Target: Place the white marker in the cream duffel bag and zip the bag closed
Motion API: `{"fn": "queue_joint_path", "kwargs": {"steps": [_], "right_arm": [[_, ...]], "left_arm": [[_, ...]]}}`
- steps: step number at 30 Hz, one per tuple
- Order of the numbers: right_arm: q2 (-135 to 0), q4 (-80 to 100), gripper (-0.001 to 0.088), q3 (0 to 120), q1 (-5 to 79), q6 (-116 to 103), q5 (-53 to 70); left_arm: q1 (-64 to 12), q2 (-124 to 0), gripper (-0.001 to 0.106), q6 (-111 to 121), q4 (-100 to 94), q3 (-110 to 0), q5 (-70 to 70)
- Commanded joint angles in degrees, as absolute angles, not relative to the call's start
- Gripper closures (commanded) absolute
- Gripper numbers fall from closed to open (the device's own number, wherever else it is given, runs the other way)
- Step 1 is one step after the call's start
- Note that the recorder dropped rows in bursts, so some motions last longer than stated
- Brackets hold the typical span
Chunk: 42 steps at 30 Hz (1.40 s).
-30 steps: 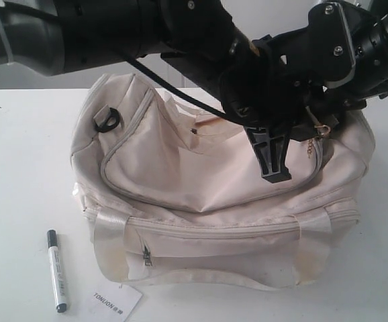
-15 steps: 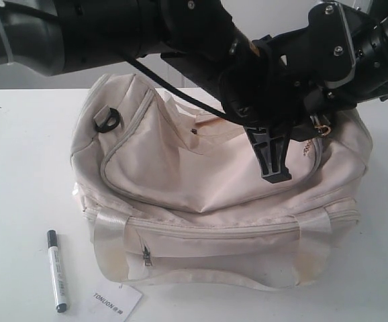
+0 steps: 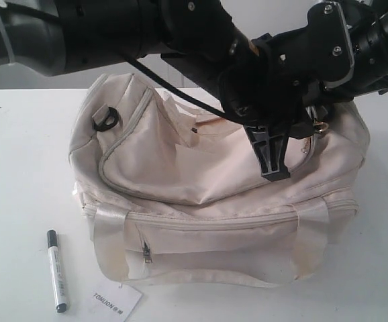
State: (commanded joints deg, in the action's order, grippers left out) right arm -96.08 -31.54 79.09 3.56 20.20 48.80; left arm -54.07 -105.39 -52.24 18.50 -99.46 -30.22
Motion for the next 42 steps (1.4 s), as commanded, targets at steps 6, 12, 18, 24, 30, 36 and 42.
{"fn": "queue_joint_path", "kwargs": {"steps": [6,12,18,24,30,36,42], "right_arm": [[-96.1,-34.1,0.0868,79.1,3.6,20.3,47.4],[-96.1,-34.2,0.0868,79.1,3.6,20.3,47.0],[-96.1,-34.2,0.0868,79.1,3.6,20.3,46.8],[-96.1,-34.2,0.0868,79.1,3.6,20.3,46.2],[-96.1,-34.2,0.0868,79.1,3.6,20.3,46.2],[-96.1,-34.2,0.0868,79.1,3.6,20.3,46.2],[-96.1,-34.2,0.0868,79.2,3.6,20.3,46.2]], "left_arm": [[-54.1,-105.4,0.105,-52.2,18.9,-99.5,-32.4],[-54.1,-105.4,0.105,-52.2,19.0,-99.5,-34.8],[-54.1,-105.4,0.105,-52.2,19.0,-99.5,-35.7],[-54.1,-105.4,0.105,-52.2,19.0,-99.5,-37.0],[-53.9,-106.4,0.105,-52.6,19.0,-99.5,-41.4],[-53.9,-108.4,0.105,-52.6,18.4,-99.5,-45.1],[-53.9,-108.5,0.105,-52.6,16.9,-99.5,-45.9]]}}
